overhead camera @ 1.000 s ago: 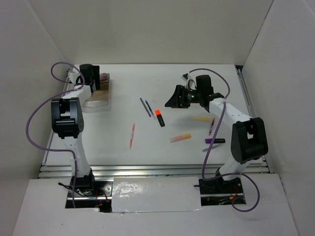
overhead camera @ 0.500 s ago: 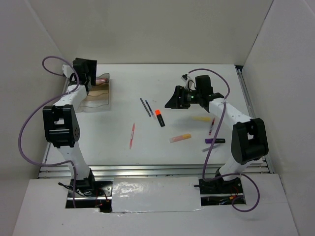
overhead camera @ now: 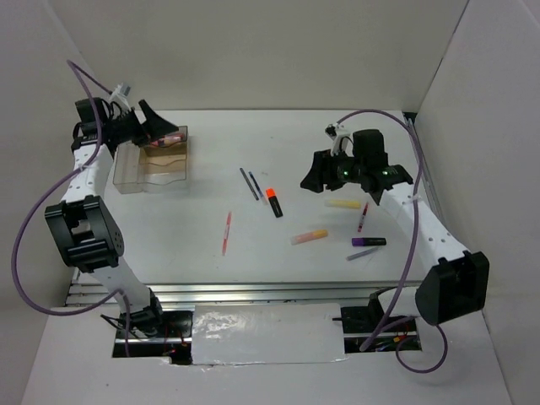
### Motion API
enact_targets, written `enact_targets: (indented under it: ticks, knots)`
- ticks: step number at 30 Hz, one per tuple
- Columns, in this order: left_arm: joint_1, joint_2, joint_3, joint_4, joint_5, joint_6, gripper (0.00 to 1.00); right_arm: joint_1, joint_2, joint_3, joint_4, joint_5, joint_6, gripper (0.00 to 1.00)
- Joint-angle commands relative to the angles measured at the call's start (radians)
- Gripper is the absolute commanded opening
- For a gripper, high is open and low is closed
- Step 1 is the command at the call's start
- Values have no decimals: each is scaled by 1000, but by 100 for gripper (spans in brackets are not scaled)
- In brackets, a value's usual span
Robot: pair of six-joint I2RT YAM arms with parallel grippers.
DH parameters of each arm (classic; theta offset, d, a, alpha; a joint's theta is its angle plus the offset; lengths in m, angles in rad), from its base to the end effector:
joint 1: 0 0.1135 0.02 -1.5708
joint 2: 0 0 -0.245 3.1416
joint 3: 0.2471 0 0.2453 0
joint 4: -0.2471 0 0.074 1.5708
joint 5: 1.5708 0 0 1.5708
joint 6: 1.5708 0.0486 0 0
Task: Sort the stationery into containers
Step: Pick up the pen from the center of the board.
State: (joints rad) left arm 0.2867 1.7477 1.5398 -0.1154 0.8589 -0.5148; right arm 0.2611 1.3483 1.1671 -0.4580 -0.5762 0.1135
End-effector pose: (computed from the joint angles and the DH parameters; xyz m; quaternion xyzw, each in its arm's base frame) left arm 0.4022 0.0802 0.3307 -0.0640 0.7744 -0.3962 0.4891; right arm 0.2857 0.1037 0.3002 -0.1904 0.8449 0.3296 0.3758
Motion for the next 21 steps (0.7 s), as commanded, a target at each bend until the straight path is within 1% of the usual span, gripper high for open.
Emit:
enact_targets:
  ticks: [1, 2, 3, 4, 5, 7, 8, 10, 11, 13, 14, 15, 17, 18, 19, 20, 21]
  knots:
    - [35, 59, -15, -526, 157, 385, 99, -2, -103, -49, -65, 87, -81, 66]
    - [28, 21, -33, -558, 75, 441, 99, -2, -136, -64, -64, 91, -87, 66]
    - [19, -6, -53, -570, 25, 502, 99, -2, -152, -88, -64, 99, -90, 66]
    - [-1, -45, -107, -557, -16, 545, 99, -2, -159, -99, -65, 107, -90, 66]
    - [-12, -112, -130, -546, -81, 558, 99, -2, -175, -107, -68, 110, -90, 66]
    - [-47, -178, -194, -503, -135, 570, 99, 0, -186, -126, -70, 116, -89, 66]
    - [-60, -239, -217, -483, -162, 572, 99, 0, -195, -129, -73, 115, -87, 66]
    - [-92, -307, -280, -442, -182, 576, 99, 0, -207, -139, -73, 124, -84, 66]
    - [-98, -319, -288, -448, -187, 587, 99, -2, -219, -147, -73, 127, -84, 66]
    - [-115, -336, -308, -472, -195, 621, 99, 0, -233, -152, -74, 136, -90, 66]
    - [-124, -333, -302, -527, -192, 680, 99, -2, -244, -159, -74, 142, -94, 66]
    - [-156, -333, -284, -599, -192, 708, 99, -2, -256, -164, -74, 150, -100, 66]
    - [-193, -355, -290, -615, -237, 749, 99, -2, -267, -178, -74, 156, -103, 66]
    - [-242, -376, -332, -590, -274, 733, 99, -2, -271, -185, -70, 159, -103, 66]
    - [-279, -426, -358, -563, -326, 717, 99, 0, -279, -191, -68, 160, -103, 66]
    - [-328, -447, -377, -531, -431, 699, 99, 0, -279, -201, -65, 161, -103, 66]
    - [-413, -456, -406, -527, -473, 694, 94, -3, -281, -204, -64, 162, -101, 66]
